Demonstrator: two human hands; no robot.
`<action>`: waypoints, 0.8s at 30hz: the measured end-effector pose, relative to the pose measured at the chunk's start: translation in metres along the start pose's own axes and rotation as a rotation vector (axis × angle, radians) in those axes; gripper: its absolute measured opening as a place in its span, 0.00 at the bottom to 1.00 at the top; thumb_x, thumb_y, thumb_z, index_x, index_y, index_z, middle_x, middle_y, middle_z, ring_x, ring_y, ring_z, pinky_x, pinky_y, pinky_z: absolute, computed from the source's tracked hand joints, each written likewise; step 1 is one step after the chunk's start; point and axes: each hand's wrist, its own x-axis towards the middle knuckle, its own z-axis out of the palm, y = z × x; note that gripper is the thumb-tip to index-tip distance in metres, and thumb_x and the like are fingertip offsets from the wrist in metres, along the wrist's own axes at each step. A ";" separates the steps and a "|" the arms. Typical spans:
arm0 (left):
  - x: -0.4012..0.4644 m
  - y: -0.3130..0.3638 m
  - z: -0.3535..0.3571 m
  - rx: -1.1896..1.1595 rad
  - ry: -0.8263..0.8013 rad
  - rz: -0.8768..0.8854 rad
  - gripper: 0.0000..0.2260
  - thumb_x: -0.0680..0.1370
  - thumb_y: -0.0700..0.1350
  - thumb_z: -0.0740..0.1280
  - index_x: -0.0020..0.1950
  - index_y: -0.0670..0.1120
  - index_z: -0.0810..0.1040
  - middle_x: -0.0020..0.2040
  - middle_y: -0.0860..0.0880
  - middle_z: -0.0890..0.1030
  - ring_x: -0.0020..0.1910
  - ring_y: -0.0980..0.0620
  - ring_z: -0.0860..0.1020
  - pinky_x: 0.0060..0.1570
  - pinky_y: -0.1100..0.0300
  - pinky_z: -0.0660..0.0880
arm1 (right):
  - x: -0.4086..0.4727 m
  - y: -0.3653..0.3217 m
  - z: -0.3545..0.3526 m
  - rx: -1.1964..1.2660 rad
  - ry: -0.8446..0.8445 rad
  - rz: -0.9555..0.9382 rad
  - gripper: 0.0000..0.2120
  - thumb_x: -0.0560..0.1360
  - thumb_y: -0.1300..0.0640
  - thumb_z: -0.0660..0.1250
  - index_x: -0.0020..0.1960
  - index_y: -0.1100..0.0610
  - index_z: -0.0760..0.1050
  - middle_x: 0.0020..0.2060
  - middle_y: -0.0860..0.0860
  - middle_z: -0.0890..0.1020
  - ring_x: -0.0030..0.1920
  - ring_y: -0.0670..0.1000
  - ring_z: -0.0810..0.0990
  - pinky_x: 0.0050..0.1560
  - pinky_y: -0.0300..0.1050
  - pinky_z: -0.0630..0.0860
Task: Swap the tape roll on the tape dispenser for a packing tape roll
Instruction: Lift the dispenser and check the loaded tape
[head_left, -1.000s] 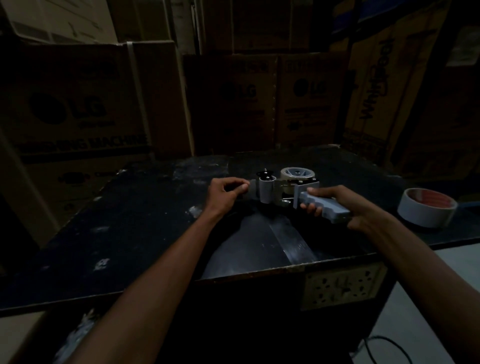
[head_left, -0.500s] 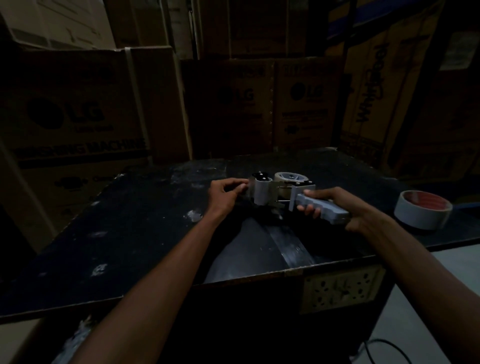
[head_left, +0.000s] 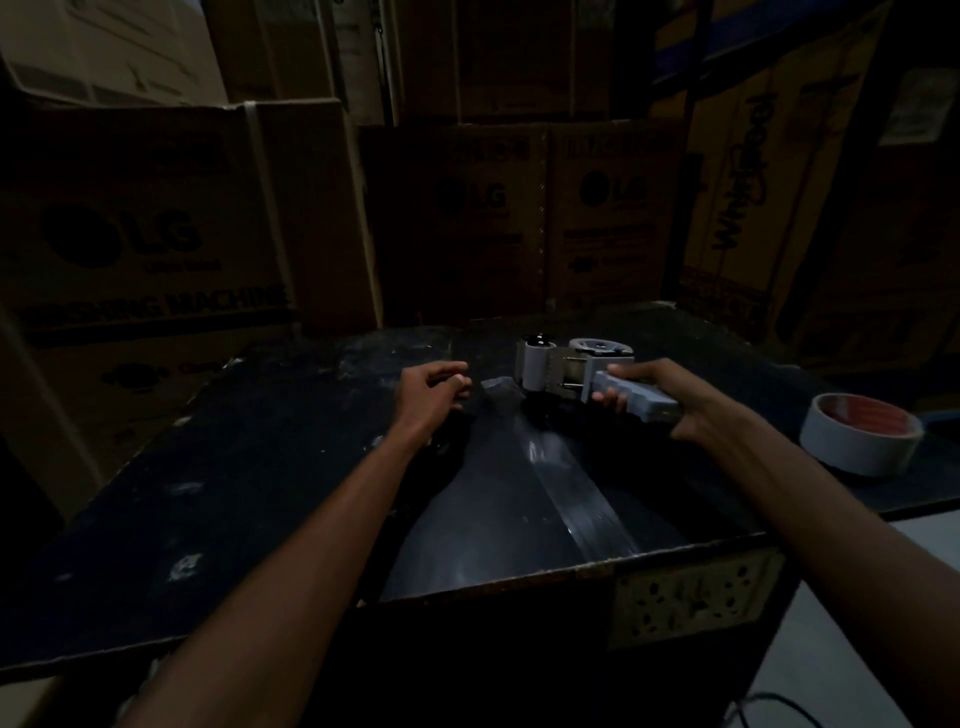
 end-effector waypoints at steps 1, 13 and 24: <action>0.003 0.000 0.001 -0.001 -0.001 -0.001 0.11 0.77 0.36 0.68 0.58 0.42 0.81 0.50 0.43 0.85 0.46 0.48 0.84 0.42 0.58 0.79 | 0.006 -0.002 0.000 -0.003 0.005 -0.004 0.13 0.78 0.61 0.66 0.61 0.63 0.72 0.35 0.61 0.84 0.27 0.48 0.81 0.28 0.37 0.80; 0.079 -0.022 0.015 0.079 -0.033 0.016 0.10 0.77 0.37 0.68 0.57 0.43 0.82 0.50 0.43 0.84 0.47 0.47 0.84 0.42 0.55 0.81 | 0.101 -0.026 0.008 -0.049 0.057 -0.104 0.08 0.81 0.60 0.62 0.58 0.62 0.73 0.39 0.59 0.81 0.24 0.46 0.80 0.23 0.35 0.76; 0.123 -0.019 0.011 0.078 -0.035 -0.105 0.09 0.75 0.35 0.69 0.50 0.48 0.82 0.43 0.45 0.84 0.41 0.49 0.82 0.37 0.58 0.78 | 0.152 -0.035 0.010 -0.058 0.099 0.017 0.11 0.81 0.58 0.63 0.58 0.63 0.73 0.39 0.58 0.80 0.31 0.49 0.79 0.26 0.36 0.77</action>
